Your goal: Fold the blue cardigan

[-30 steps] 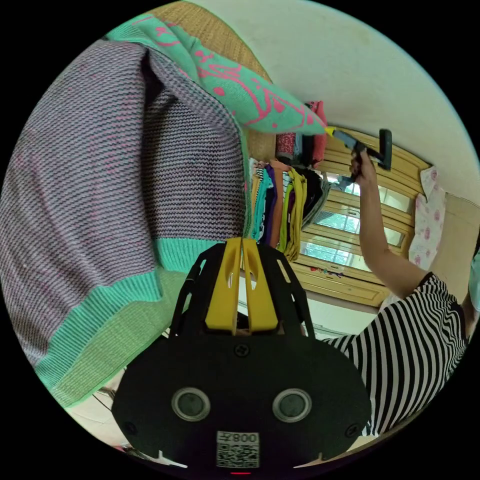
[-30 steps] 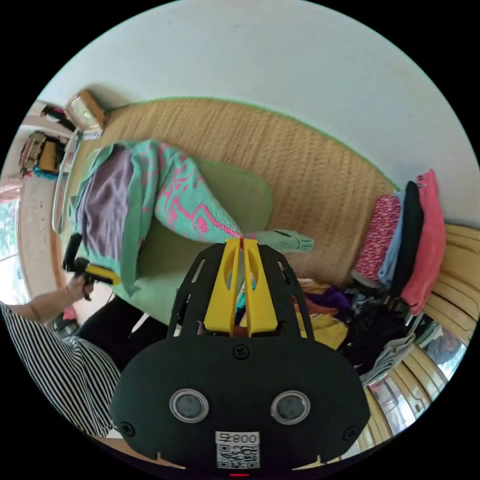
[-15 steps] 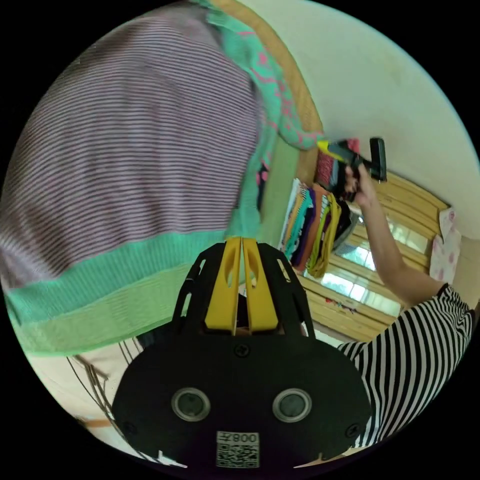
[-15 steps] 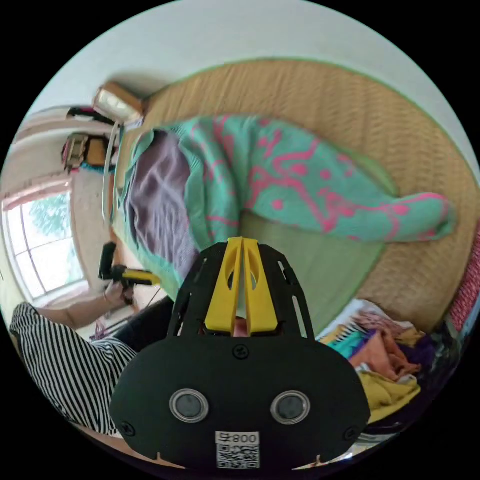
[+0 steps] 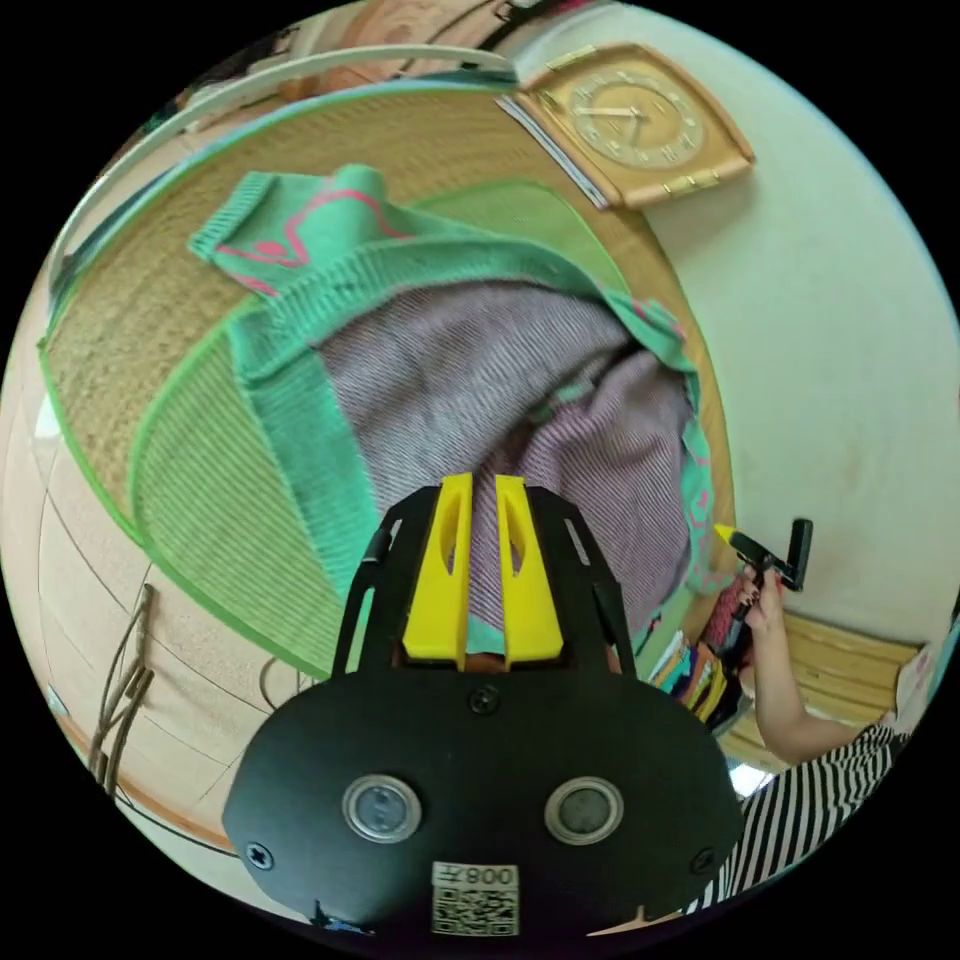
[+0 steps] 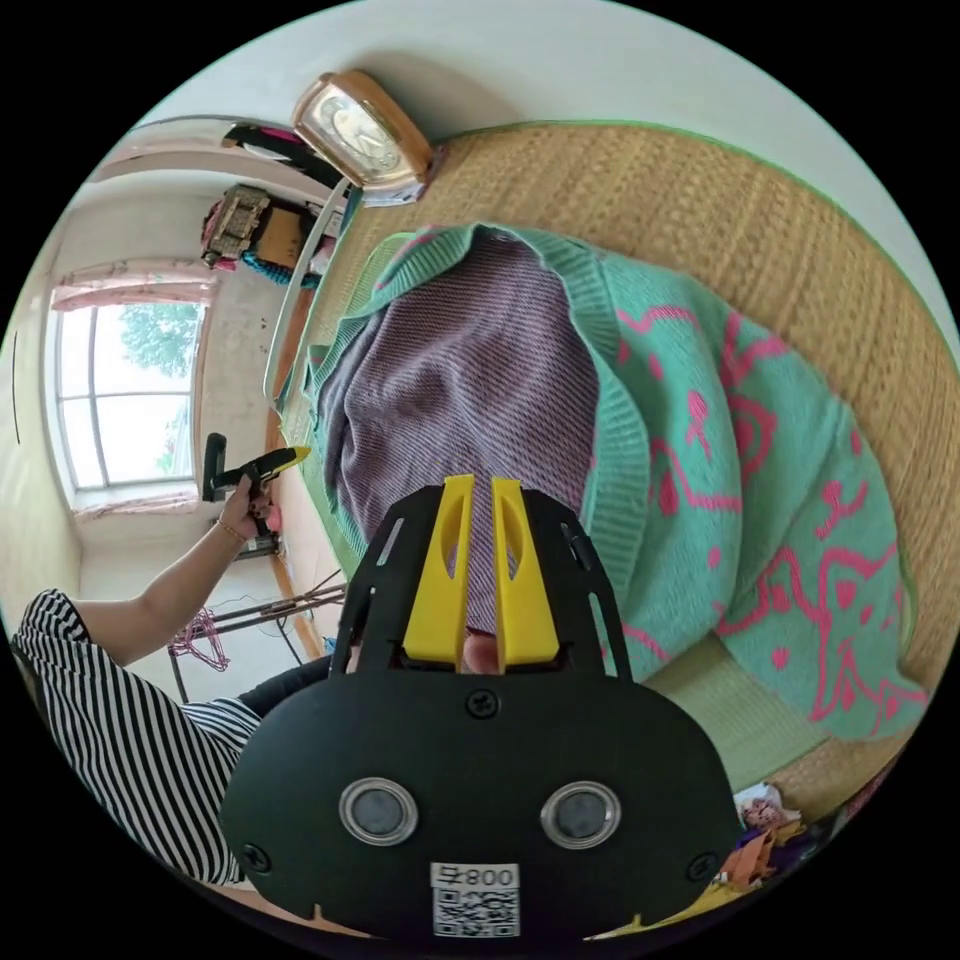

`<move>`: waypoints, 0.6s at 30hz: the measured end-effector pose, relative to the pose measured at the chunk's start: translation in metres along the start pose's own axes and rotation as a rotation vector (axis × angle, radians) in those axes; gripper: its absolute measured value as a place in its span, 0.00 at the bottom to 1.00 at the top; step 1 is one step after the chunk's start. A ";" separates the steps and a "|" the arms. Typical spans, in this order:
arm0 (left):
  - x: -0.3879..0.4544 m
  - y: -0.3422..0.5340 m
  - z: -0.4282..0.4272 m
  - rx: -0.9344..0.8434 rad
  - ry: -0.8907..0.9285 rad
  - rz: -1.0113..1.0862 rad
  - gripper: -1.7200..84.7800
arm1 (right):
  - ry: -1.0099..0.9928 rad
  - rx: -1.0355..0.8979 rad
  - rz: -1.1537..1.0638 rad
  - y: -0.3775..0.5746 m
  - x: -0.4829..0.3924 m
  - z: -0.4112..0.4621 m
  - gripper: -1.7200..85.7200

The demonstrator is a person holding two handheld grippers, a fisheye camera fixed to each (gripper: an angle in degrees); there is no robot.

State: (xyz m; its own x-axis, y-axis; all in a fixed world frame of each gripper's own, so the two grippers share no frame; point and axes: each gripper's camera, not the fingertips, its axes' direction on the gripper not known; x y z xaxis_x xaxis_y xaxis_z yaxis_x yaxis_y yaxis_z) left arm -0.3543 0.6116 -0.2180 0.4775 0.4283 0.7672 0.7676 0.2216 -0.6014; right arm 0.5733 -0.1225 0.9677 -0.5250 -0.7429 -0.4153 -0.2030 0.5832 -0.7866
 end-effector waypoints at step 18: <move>-0.171 -0.024 -0.092 0.105 -0.104 -0.207 0.09 | 0.347 -0.089 -0.627 -0.223 -0.296 0.172 0.12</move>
State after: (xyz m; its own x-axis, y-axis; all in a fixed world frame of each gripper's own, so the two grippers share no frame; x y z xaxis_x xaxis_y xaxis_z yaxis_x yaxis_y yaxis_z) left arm -0.4143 0.4523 -0.3142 0.2638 0.4509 0.8527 0.7930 0.4019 -0.4579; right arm 0.9164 -0.0889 1.1873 -0.5168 -0.8080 0.2830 -0.6112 0.1168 -0.7828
